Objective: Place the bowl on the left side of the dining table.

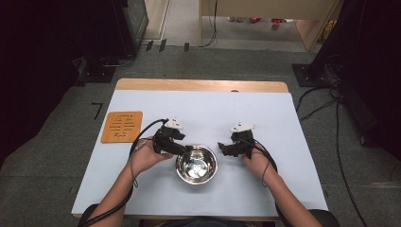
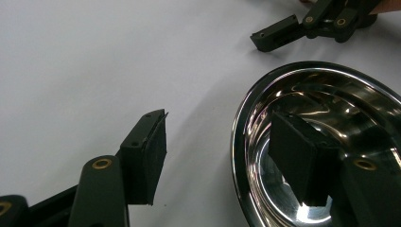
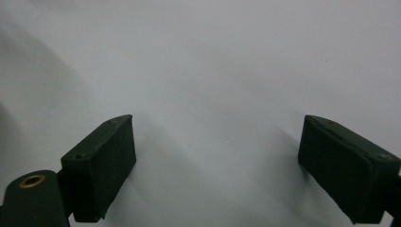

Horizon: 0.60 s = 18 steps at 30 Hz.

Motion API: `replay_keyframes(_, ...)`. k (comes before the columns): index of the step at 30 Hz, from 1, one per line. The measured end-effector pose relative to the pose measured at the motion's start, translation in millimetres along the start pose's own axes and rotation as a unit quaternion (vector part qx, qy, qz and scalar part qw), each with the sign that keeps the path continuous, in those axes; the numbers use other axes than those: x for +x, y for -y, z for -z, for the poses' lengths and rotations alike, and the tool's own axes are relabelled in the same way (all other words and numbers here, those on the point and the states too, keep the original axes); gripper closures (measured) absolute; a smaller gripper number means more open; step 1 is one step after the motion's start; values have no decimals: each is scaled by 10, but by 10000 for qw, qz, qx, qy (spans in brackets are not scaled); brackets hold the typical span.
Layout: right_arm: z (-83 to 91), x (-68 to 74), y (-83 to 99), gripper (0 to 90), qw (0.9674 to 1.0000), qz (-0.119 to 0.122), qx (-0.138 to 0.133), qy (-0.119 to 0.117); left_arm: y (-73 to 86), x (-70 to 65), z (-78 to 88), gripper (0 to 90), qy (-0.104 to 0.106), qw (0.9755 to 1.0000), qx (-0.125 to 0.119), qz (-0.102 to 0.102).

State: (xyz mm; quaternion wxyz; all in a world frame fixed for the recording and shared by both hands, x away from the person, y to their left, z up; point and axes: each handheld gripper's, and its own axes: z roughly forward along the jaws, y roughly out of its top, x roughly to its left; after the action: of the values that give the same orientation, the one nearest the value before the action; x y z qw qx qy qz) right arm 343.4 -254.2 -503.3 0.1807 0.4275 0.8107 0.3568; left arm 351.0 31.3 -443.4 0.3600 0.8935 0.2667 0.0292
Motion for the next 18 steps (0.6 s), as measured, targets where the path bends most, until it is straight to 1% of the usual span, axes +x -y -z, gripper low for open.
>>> replay_keyframes(1,0,0,0,116,10000,2,-2,-3,3,-3,-4,395,41,10000,-47,20)
replay_keyframes(4,0,0,0,116,10000,1,-1,-2,8,-9,-7,425,74,9999,-86,-2)
replay_keyframes(5,0,0,0,116,10000,2,-2,0,14,-16,-11,425,109,9998,-112,-75)
replay_keyframes(7,0,0,0,116,10000,-4,1,-2,19,-32,-13,436,92,9996,-150,-225)
replay_keyframes(10,0,0,0,116,10000,-2,1,-4,14,-24,-21,457,117,9997,-95,-186)
replay_keyframes(13,0,0,0,116,10000,1,-1,-1,17,0,-34,469,112,9999,12,-51)
replay_keyframes(15,0,0,0,116,10000,1,-1,-2,18,4,-38,491,98,9999,23,-53)
replay_keyframes(17,0,0,0,116,10000,2,-2,-3,24,9,-56,507,122,9999,32,-48)
replay_keyframes(18,0,0,0,116,10000,-2,0,-4,25,2,-81,510,164,9998,81,-31)
